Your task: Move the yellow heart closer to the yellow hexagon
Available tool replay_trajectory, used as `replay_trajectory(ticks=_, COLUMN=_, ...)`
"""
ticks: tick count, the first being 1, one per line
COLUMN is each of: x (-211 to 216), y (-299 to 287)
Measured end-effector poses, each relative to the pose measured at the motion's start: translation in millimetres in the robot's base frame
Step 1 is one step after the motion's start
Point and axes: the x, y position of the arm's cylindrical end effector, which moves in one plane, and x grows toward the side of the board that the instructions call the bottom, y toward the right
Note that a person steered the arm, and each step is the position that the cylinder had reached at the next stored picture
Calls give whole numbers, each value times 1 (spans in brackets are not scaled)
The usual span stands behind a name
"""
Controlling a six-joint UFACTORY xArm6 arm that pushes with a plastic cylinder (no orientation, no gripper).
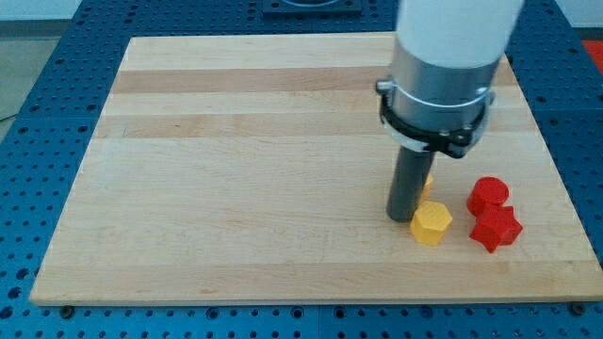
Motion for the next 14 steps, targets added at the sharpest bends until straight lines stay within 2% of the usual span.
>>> replay_trajectory(ticks=1, x=-2, y=-29)
replay_trajectory(ticks=2, x=-31, y=-63)
replay_trajectory(ticks=3, x=-77, y=-65)
replay_trajectory(ticks=4, x=-97, y=-32)
replay_trajectory(ticks=6, x=-75, y=-12)
replay_trajectory(ticks=9, x=-63, y=66)
replay_trajectory(ticks=11, x=-63, y=16)
replay_trajectory(ticks=14, x=-62, y=46)
